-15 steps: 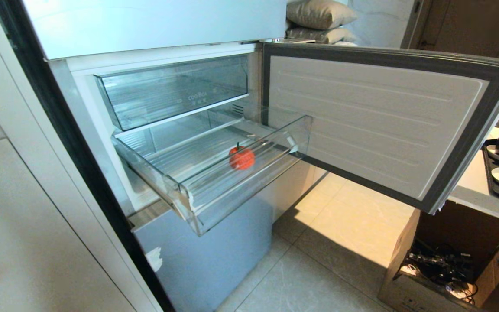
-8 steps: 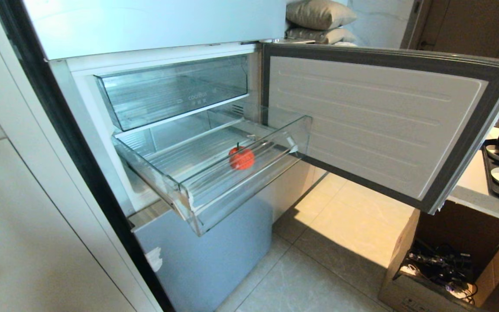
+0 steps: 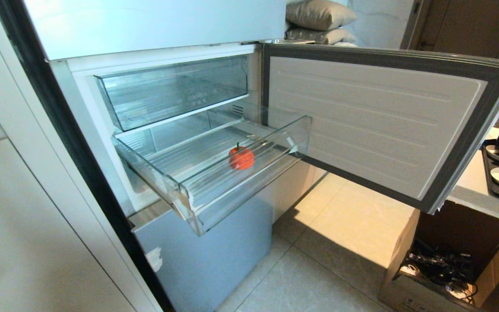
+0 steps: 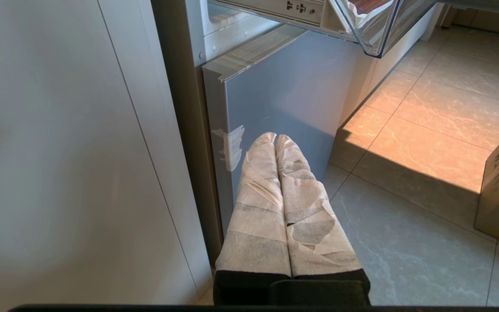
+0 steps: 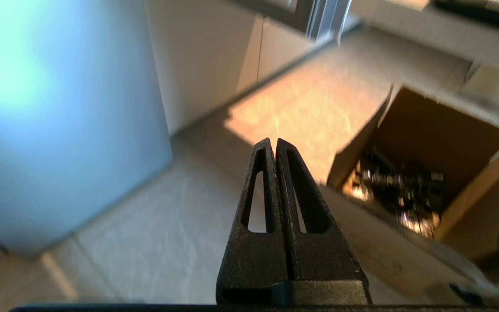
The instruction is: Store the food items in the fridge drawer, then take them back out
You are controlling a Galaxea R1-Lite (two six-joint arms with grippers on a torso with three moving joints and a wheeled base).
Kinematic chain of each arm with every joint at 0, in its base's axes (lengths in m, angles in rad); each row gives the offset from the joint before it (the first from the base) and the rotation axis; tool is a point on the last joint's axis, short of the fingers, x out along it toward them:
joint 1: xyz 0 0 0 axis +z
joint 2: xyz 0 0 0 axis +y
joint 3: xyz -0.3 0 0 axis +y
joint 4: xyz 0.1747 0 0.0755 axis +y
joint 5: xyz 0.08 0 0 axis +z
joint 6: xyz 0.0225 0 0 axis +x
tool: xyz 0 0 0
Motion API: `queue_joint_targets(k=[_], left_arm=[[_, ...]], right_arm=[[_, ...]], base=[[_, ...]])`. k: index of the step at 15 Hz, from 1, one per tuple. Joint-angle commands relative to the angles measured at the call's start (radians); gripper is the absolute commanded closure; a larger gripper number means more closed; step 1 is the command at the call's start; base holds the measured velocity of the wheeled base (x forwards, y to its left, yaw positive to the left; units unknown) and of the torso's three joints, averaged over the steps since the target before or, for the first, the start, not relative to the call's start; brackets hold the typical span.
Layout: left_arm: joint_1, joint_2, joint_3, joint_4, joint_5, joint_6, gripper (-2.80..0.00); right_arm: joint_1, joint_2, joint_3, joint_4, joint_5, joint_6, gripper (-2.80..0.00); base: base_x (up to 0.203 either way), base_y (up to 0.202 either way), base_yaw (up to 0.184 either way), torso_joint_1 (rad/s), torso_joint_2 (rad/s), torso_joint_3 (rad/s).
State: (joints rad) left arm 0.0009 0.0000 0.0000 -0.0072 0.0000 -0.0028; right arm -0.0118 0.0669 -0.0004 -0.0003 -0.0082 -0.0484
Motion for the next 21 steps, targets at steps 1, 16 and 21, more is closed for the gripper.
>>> queue_joint_targets(k=[1, 16, 21], left_arm=[[0.001, 0.002, 0.002, 0.0, 0.0, 0.0, 0.0], [0.001, 0.002, 0.002, 0.0, 0.0, 0.0, 0.0], [0.001, 0.002, 0.002, 0.0, 0.0, 0.0, 0.0]], right_arm=[[0.007, -0.065, 0.0, 0.004, -0.005, 0.024, 0.0], [0.007, -0.065, 0.0, 0.0, -0.021, 0.087, 0.0], [0.007, -0.065, 0.0, 0.0, -0.021, 0.087, 0.0]], base=[[0.0, 0.0, 0.0, 0.0, 0.0, 0.0], [-0.001, -0.004, 0.083, 0.002, 0.0, 0.002], [0.001, -0.01, 0.15, 0.004, 0.0, 0.002]])
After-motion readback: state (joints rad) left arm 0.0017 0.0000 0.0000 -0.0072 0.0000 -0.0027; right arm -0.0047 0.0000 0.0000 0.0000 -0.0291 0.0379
